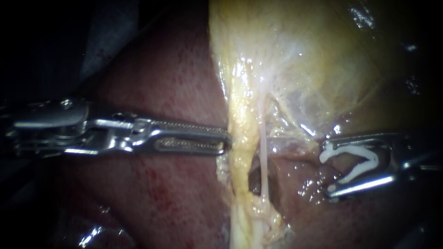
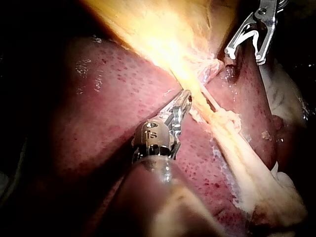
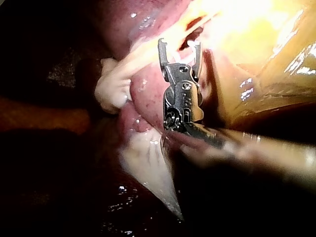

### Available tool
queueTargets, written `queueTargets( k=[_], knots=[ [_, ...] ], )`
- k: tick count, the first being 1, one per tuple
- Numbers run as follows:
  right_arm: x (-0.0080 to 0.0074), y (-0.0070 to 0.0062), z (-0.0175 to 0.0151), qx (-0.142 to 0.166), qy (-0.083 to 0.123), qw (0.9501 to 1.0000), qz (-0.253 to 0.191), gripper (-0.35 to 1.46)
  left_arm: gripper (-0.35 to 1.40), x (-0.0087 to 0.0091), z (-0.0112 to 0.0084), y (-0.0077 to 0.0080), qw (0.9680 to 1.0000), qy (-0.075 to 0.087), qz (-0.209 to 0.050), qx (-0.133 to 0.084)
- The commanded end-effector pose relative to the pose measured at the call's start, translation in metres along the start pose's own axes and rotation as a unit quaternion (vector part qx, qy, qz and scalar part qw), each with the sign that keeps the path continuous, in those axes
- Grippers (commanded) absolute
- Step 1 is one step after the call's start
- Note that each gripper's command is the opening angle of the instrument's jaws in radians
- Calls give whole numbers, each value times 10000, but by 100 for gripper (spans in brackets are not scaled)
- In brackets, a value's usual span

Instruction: Clipping first clip left tube

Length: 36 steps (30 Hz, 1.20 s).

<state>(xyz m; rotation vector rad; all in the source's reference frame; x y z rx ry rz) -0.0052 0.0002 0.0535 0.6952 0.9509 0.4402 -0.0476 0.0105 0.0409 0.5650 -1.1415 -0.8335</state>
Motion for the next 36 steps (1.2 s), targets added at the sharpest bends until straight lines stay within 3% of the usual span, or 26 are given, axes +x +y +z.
queueTargets(
  k=[1,15,23,36],
  knots=[
    [0,0,0,-4,-2,10000,3,57,-35,0,-1,0,10000,2,-1,2],
    [1,-2,7,-21,2,10000,4,57,-35,-6,-43,-36,10000,-57,-35,44],
    [0,-9,21,-71,15,10000,-5,57,-35,-12,-50,-44,9999,-111,-56,81],
    [-13,-19,75,4,-60,9999,-89,57,-35,-12,-51,-46,9999,-111,-56,83]
  ],
)
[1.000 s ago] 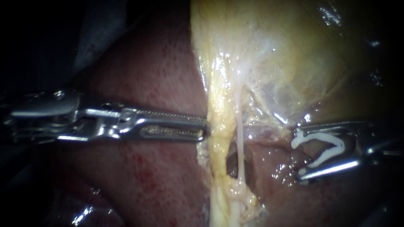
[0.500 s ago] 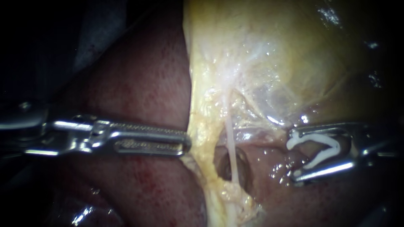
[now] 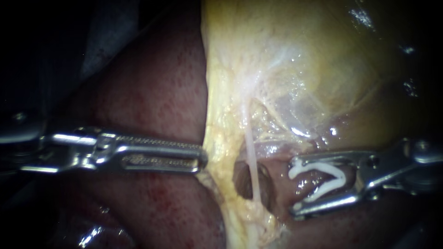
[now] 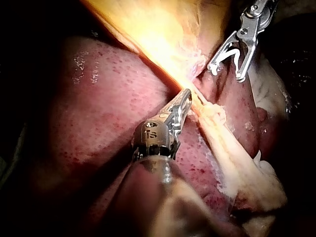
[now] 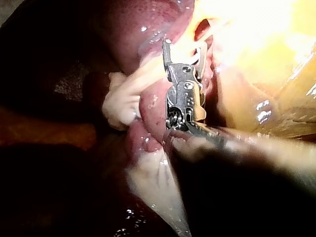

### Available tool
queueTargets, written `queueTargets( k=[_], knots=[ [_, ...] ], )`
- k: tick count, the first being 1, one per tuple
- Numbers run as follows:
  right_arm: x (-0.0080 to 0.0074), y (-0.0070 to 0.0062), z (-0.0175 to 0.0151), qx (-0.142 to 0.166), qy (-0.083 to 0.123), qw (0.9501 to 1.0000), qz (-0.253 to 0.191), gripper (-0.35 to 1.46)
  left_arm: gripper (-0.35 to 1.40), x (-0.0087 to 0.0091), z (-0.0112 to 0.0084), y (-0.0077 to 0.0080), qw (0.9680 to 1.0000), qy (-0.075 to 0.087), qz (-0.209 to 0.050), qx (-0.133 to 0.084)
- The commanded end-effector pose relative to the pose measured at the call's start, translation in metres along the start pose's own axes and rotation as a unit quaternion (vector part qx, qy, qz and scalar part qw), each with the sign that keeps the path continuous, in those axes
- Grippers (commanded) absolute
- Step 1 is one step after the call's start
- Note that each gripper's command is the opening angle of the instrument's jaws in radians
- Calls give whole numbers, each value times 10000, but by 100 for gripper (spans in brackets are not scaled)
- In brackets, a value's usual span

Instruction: Clipping first clip left tube

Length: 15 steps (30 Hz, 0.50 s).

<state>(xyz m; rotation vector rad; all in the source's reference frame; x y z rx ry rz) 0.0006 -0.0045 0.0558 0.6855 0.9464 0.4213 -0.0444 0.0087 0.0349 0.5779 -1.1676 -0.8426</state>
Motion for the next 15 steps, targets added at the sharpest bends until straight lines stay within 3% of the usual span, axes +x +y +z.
queueTargets(
  k=[1,15],
  knots=[
    [-1,0,4,22,-15,10000,-3,57,-35,0,0,0,10000,1,2,-1],
    [-14,3,51,66,-78,9999,-116,58,-35,0,-1,-4,10000,1,2,-2]
  ],
)
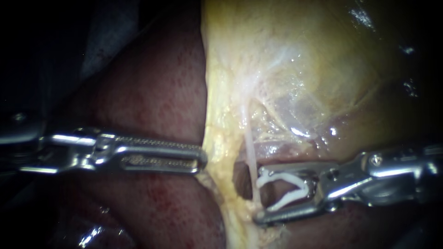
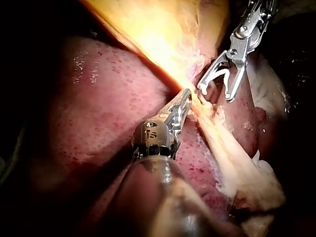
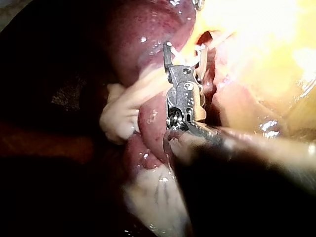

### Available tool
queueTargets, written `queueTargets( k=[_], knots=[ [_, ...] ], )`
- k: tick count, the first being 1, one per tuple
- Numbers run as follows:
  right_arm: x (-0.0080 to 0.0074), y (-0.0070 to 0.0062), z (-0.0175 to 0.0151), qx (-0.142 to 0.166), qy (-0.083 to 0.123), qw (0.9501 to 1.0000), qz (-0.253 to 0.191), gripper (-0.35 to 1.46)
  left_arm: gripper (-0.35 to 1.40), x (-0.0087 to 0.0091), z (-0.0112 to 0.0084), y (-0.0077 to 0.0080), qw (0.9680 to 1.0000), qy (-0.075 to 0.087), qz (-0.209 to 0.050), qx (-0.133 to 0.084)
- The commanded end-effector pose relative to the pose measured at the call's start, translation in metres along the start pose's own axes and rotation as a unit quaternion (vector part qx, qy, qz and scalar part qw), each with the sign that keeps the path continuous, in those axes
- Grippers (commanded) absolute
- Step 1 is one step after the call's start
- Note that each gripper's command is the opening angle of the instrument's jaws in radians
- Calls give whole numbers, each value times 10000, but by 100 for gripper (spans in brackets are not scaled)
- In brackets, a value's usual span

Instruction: Clipping first clip left tube

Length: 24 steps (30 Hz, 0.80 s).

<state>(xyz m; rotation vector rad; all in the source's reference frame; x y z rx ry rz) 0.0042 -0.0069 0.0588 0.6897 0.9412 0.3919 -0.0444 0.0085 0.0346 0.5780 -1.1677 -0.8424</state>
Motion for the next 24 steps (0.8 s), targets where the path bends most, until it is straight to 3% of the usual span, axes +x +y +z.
queueTargets(
  k=[1,24],
  knots=[
    [-1,1,2,10,-7,10000,-22,58,-35,0,0,0,10000,1,1,-2],
    [-6,13,39,82,-73,9999,-30,58,-35,0,-1,-3,10000,2,2,0]
  ],
)
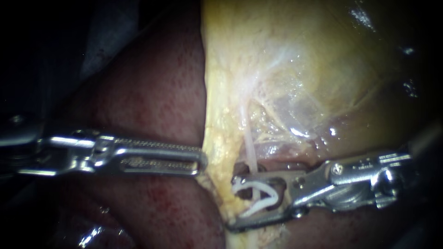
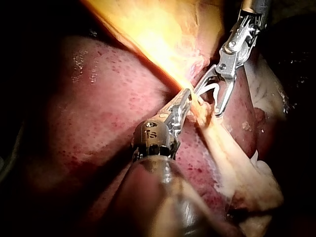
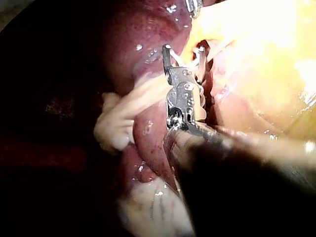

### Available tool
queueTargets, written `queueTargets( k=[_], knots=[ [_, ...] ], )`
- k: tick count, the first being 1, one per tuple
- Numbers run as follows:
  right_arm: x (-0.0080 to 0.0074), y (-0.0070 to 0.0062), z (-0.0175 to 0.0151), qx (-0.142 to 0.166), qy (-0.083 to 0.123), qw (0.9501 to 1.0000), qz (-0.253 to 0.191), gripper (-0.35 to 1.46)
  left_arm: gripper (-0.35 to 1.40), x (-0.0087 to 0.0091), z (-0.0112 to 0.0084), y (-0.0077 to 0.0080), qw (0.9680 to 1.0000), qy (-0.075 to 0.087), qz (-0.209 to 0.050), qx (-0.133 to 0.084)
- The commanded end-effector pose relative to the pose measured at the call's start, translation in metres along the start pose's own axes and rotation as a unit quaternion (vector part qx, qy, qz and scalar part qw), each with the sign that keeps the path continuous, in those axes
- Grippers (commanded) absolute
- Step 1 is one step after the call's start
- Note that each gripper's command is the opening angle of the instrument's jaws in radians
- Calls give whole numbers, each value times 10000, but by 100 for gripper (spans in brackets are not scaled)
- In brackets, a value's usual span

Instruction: Clipping first clip left tube

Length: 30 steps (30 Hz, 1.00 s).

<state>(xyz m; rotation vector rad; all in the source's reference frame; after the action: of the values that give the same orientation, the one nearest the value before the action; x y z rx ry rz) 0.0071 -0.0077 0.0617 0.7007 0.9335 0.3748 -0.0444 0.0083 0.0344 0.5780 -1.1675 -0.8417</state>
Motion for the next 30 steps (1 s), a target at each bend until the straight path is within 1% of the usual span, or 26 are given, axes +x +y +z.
queueTargets(
  k=[1,5,16,30],
  knots=[
    [1,-1,2,25,-8,10000,4,58,-35,0,0,0,10000,0,-1,-1],
    [4,-2,9,71,-33,10000,5,58,-35,0,0,0,10000,0,-1,-1],
    [14,-14,26,200,-100,9997,-18,57,-35,0,0,0,10000,0,-1,-1],
    [20,-12,35,251,-128,9996,6,52,-35,0,0,2,10000,1,0,2]
  ],
)
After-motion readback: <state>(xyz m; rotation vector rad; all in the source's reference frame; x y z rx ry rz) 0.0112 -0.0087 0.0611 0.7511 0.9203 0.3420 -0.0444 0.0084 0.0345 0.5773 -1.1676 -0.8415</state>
